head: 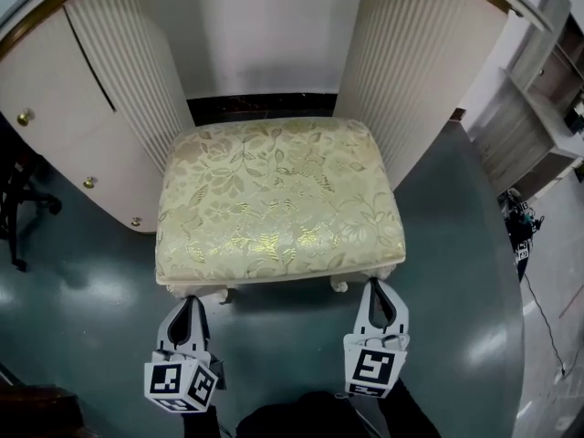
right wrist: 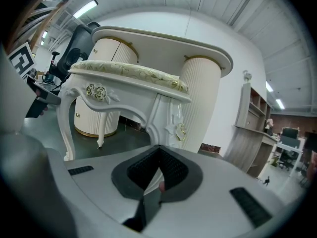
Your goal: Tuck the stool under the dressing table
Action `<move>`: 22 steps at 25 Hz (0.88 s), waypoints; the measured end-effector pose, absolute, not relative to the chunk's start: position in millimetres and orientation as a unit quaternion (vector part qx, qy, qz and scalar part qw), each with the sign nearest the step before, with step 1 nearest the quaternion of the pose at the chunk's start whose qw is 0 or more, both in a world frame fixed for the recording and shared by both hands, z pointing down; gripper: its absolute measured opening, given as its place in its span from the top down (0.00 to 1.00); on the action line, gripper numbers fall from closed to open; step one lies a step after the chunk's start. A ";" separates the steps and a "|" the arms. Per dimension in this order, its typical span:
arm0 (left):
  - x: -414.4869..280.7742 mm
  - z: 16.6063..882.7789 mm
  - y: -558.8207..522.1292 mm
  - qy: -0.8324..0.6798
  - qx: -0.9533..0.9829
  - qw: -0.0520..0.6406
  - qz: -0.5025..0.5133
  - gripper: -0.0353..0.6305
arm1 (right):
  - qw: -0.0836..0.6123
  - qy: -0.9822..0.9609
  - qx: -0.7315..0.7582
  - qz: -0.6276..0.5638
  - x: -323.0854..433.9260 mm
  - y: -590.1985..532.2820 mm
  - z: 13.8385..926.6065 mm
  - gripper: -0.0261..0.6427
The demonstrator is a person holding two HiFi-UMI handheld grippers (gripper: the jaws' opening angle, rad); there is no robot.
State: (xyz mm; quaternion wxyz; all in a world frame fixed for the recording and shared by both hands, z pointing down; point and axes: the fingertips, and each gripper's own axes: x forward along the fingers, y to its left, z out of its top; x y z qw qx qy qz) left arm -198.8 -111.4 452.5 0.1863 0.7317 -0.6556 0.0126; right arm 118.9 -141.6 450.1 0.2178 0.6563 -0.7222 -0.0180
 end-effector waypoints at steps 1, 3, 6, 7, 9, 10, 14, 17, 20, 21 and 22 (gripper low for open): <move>-198.4 452.8 -110.8 -0.656 0.731 0.186 0.010 0.94 | 0.214 -0.723 0.657 -0.015 119.6 -141.9 450.8 0.95; -197.8 454.1 -110.3 -0.657 0.732 0.182 0.006 0.94 | 0.210 -0.723 0.658 -0.007 119.9 -143.6 451.6 0.95; -197.6 456.1 -112.6 -0.655 0.736 0.171 0.001 0.94 | 0.210 -0.717 0.665 -0.012 118.8 -147.6 452.8 0.95; -197.7 456.4 -113.7 -0.654 0.738 0.167 0.001 0.94 | 0.210 -0.715 0.667 -0.017 118.4 -148.4 453.0 0.95; -197.8 456.8 -115.1 -0.653 0.740 0.163 -0.002 0.94 | 0.208 -0.714 0.669 -0.024 118.0 -149.4 453.4 0.95; -197.8 457.3 -115.5 -0.653 0.740 0.161 -0.004 0.94 | 0.206 -0.714 0.669 -0.026 118.0 -149.8 453.6 0.95; -197.0 459.2 -115.5 -0.658 0.736 0.159 -0.010 0.94 | 0.205 -0.713 0.669 -0.030 119.3 -151.8 455.0 0.95; -196.3 459.7 -115.1 -0.659 0.735 0.160 -0.017 0.94 | 0.206 -0.715 0.667 -0.031 120.3 -152.4 453.7 0.95; -196.7 459.1 -117.0 -0.664 0.729 0.164 -0.019 0.94 | 0.203 -0.717 0.666 -0.035 119.3 -153.6 453.3 0.95; -197.5 460.0 -117.8 -0.664 0.729 0.163 -0.020 0.94 | 0.202 -0.717 0.667 -0.037 118.7 -153.8 453.7 0.95; -198.2 461.4 -118.3 -0.664 0.730 0.161 -0.020 0.94 | 0.201 -0.716 0.667 -0.039 118.3 -153.6 454.3 0.95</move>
